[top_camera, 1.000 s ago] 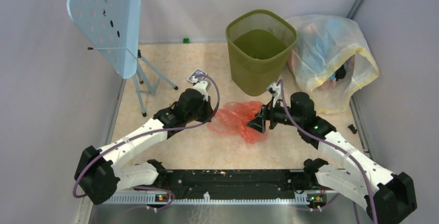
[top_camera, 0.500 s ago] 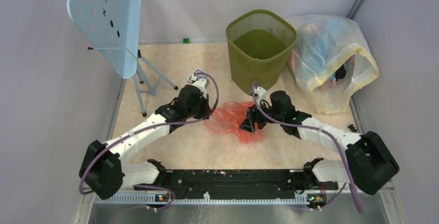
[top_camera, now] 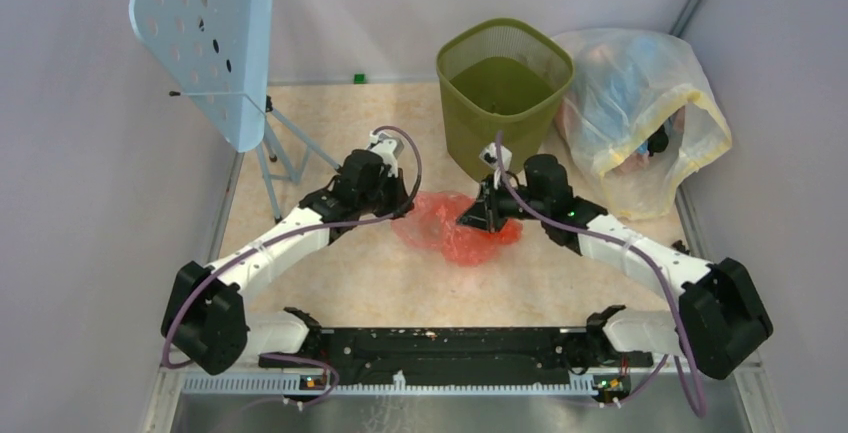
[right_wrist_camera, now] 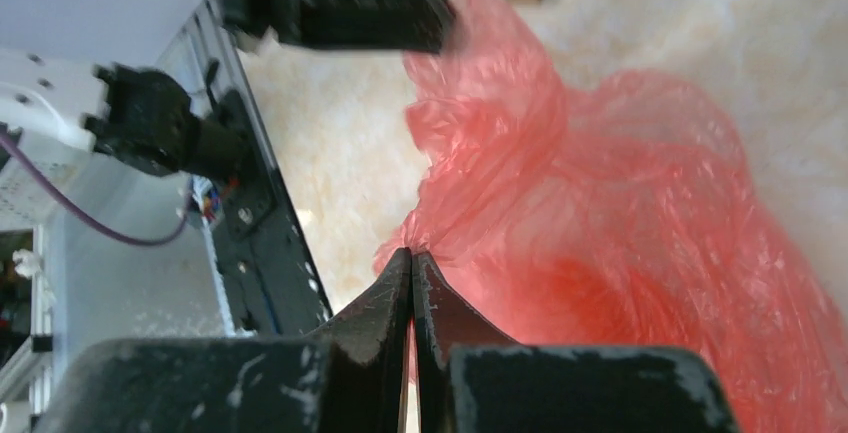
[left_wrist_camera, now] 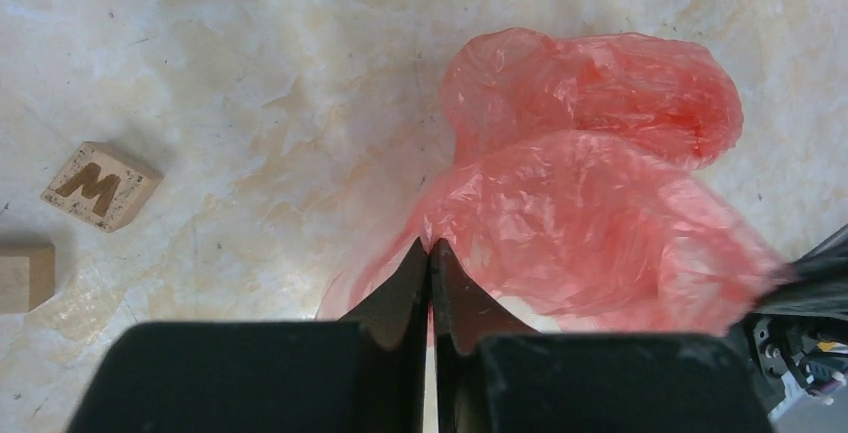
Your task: Put the trash bags into the trash bin
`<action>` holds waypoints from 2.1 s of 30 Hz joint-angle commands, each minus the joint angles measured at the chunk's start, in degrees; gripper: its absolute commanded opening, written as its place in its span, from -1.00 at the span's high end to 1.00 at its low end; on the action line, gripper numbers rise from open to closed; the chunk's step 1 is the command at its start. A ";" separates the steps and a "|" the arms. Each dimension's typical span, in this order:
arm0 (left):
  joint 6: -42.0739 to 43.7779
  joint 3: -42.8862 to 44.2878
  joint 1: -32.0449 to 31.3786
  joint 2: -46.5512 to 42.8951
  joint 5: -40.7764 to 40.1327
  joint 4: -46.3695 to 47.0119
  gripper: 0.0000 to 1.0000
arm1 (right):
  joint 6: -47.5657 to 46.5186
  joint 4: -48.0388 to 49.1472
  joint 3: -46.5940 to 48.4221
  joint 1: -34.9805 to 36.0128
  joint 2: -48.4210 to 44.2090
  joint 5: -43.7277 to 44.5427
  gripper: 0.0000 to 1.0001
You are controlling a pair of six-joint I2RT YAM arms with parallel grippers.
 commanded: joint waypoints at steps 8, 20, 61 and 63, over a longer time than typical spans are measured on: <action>-2.66 -4.90 3.93 -8.70 3.88 5.53 -0.06 | 20.97 9.33 4.30 -7.54 -9.10 -1.60 1.00; -17.59 -26.00 4.22 -30.93 10.17 13.60 -0.87 | 21.74 6.43 4.65 -7.59 -9.15 -0.87 1.00; -4.82 -6.32 6.24 -3.91 -9.30 5.98 1.00 | 7.08 -34.92 13.98 -7.54 -19.19 55.72 1.00; -2.91 -5.14 6.23 -5.69 -10.75 3.57 1.00 | 6.58 -35.22 15.54 -7.55 -20.27 60.57 1.00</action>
